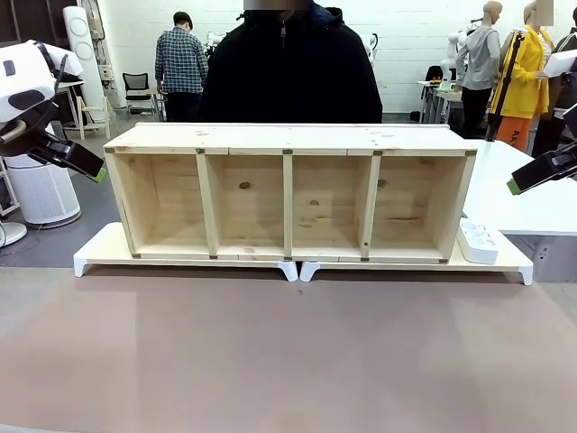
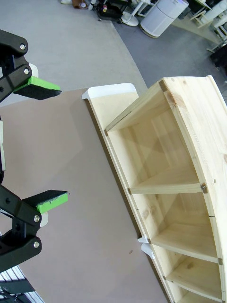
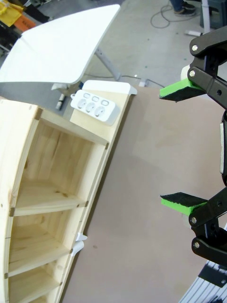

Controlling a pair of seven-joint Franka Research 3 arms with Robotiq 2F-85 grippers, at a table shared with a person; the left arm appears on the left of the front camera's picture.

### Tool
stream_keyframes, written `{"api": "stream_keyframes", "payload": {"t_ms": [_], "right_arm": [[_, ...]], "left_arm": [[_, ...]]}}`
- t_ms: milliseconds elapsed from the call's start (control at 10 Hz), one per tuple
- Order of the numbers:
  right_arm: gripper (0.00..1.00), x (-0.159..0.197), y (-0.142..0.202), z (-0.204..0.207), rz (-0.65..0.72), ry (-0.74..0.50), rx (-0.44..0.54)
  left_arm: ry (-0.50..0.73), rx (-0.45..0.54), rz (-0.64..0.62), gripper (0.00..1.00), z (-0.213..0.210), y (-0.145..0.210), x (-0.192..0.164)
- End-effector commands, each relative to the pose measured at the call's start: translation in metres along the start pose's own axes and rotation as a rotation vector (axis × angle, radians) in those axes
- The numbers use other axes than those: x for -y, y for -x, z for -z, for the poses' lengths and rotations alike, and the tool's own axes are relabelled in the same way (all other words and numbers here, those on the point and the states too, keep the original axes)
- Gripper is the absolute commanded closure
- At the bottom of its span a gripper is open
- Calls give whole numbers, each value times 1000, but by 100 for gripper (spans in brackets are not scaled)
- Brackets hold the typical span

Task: Perform cable management.
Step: When the cord part of the Power Cable appears at the lower middle area of the table and stops, grasp the cord part of the Power Cable.

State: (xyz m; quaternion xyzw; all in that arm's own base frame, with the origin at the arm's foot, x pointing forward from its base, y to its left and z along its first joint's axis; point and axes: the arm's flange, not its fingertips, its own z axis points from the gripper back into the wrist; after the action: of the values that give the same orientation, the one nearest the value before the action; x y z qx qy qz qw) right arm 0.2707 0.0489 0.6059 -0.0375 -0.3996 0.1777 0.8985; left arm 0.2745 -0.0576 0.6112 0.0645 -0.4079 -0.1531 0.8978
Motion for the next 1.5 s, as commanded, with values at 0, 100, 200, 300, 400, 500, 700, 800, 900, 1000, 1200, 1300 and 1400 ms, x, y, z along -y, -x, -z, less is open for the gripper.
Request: {"api": "stream_keyframes", "payload": {"t_ms": [0,100,200,300,400,500,700,800,900,1000,1200,1300,1400], "right_arm": [[0,0,0,3,1,0,-3],[0,0,0,3,1,0,-3],[0,0,0,3,1,0,-3],[0,0,0,3,1,0,-3],[0,0,0,3,1,0,-3],[0,0,0,3,1,0,-3],[0,0,0,3,1,0,-3],[0,0,0,3,1,0,-3],[0,0,0,3,1,0,-3],[0,0,0,3,1,0,-3],[0,0,0,3,1,0,-3],[0,0,0,3,1,0,-3],[0,0,0,3,1,0,-3]], "left_arm": [[-4,12,0,0,2,-2,0],[-4,12,0,0,2,-2,0],[-4,12,0,0,2,-2,0],[-4,12,0,0,2,-2,0],[-4,12,0,0,2,-2,0],[-4,12,0,0,2,-2,0],[-4,12,0,0,2,-2,0],[-4,12,0,0,2,-2,0],[-4,12,0,0,2,-2,0],[-4,12,0,0,2,-2,0],[-4,12,0,0,2,-2,0],[-4,12,0,0,2,-2,0],[-4,12,0,0,2,-2,0]]}}
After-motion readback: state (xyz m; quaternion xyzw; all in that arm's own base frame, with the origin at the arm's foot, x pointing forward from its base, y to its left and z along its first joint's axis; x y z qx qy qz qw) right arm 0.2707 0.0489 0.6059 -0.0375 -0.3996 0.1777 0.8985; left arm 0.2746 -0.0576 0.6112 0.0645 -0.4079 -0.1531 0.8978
